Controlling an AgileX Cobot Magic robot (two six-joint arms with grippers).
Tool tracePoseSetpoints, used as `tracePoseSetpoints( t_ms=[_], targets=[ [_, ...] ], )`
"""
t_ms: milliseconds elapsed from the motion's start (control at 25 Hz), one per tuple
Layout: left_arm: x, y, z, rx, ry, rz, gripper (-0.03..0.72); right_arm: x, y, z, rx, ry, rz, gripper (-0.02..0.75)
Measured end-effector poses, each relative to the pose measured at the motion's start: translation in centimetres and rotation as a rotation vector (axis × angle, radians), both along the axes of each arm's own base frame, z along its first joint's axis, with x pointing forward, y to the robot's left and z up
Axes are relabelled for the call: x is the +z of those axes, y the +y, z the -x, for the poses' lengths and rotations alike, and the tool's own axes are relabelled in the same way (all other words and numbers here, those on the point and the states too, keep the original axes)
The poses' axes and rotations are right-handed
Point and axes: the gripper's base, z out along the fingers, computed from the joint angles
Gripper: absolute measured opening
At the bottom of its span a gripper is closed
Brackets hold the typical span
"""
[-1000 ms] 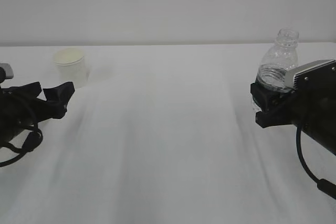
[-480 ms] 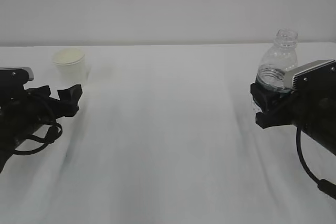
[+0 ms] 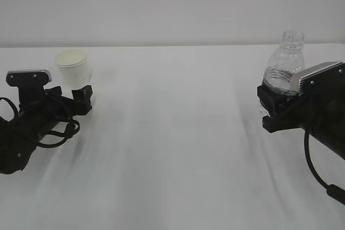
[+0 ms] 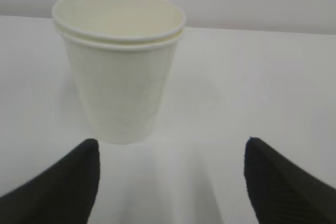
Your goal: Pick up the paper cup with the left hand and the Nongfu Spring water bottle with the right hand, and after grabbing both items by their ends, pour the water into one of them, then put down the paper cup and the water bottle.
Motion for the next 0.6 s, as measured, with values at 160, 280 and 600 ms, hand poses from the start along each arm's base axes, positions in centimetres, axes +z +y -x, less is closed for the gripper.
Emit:
tracePoseSetpoints(
  t_ms=[160,280,600],
  targets=[
    [-0.7,1.1,-1.0,0.036,-0.003,-0.001,0.617,0.0,0.0,0.0,0.001,-0.002,0.005,0.427],
    [-0.8,1.6,-1.7,0.055,-0.015,0.003,0.613,0.0,0.0,0.0,0.002,-0.003,0.01,0.427],
    [-1.6,1.2,-3.5,0.015,-0.046,-0.003,0.607,0.0,0.0,0.0,0.003,-0.003,0.014,0.427]
  ],
)
